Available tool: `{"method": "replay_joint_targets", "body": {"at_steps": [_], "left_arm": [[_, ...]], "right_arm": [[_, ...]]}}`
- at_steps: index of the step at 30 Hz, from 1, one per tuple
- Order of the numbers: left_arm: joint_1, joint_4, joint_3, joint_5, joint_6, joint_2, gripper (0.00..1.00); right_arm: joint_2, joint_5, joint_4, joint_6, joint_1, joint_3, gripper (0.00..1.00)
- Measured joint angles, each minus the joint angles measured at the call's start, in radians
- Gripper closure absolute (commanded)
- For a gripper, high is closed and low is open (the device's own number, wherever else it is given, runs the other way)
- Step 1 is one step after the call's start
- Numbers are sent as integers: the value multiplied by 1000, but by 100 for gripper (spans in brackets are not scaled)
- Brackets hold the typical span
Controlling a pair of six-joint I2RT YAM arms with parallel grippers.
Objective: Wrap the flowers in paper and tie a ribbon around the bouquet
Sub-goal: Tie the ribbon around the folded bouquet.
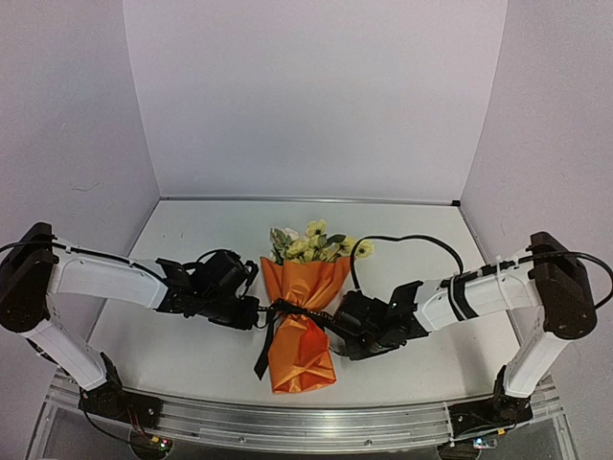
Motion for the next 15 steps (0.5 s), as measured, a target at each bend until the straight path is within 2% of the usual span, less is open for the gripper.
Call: {"method": "replay_joint_targets", "body": {"at_steps": [3, 15], "left_arm": [[0, 1, 0, -10, 1, -7, 100], [-2, -21, 0, -45, 21, -33, 100]], "right_arm": [[0, 11, 2, -1, 0, -5, 100], [-16, 107, -21, -79, 0, -17, 100]]}}
